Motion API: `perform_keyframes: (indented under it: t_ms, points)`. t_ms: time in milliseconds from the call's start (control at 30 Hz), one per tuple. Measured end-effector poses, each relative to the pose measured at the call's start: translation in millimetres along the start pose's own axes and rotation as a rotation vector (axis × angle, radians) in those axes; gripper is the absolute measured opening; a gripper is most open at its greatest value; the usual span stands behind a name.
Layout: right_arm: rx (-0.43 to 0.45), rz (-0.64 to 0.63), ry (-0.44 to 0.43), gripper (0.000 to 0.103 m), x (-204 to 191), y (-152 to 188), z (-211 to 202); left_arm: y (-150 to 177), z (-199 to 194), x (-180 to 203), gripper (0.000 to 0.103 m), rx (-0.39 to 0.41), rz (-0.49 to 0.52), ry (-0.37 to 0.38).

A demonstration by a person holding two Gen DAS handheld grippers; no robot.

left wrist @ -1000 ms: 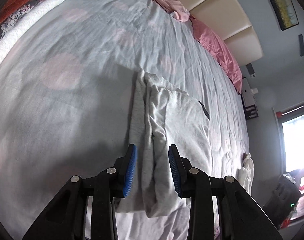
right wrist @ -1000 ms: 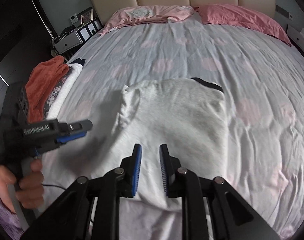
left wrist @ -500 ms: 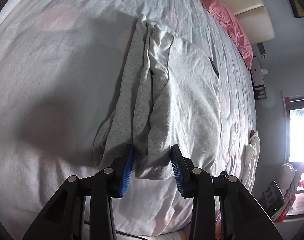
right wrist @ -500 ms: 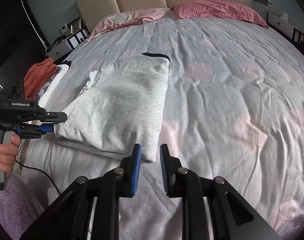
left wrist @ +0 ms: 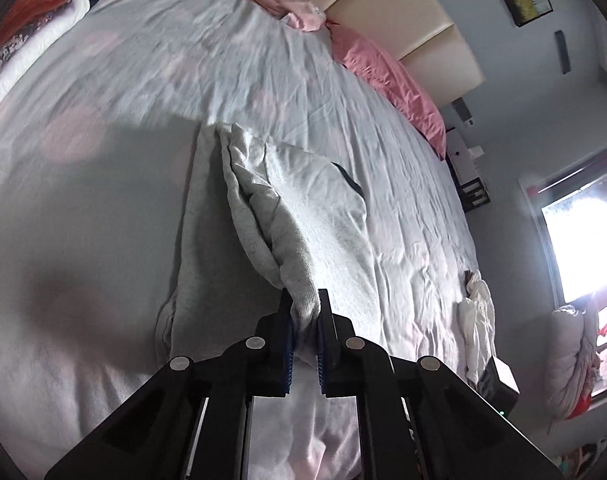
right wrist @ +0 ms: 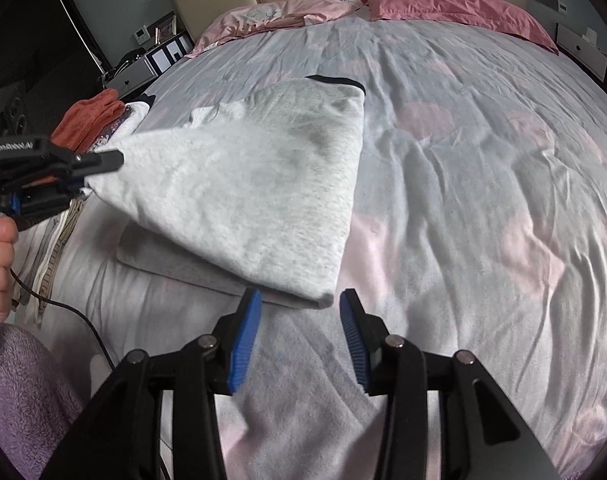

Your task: Fold clothes

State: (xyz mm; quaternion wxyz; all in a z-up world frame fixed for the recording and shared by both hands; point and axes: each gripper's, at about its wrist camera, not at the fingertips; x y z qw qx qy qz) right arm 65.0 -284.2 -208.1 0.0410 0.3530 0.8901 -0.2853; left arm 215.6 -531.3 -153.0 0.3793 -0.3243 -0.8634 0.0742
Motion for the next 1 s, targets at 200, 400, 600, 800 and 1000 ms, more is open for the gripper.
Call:
perform_keyframes:
  t_ms: [200, 400, 600, 800, 1000]
  points:
    - [-0.042, 0.048, 0.007, 0.030, 9.4, -1.9, 17.1, 3.0, 19.6, -23.3, 0.009, -0.076, -0.068, -0.166]
    - [-0.065, 0.126, -0.047, 0.006, 26.3, -0.5, 22.0, 12.8, 44.9, -33.7, 0.009, -0.178, -0.070, -0.310]
    - [-0.100, 0.145, -0.040, 0.004, 31.3, 1.7, 27.4, 19.6, 44.6, -42.5, 0.014, -0.202, -0.107, -0.340]
    - [-0.119, 0.179, -0.016, 0.002, 37.1, 9.1, 19.0, 26.9, 37.3, -49.8, 0.033, -0.212, -0.142, -0.387]
    - [-0.101, 0.243, 0.026, 0.008, 47.8, 14.3, -1.0, 30.7, 4.3, -50.4, 0.042, -0.103, -0.156, -0.413]
Point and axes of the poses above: each gripper's, at about its wrist camera, not at the fingertips, and z roughly the way its jaws point, x to its right, y to its underside, and after that the axes turned 4 degrees about z, right-handed
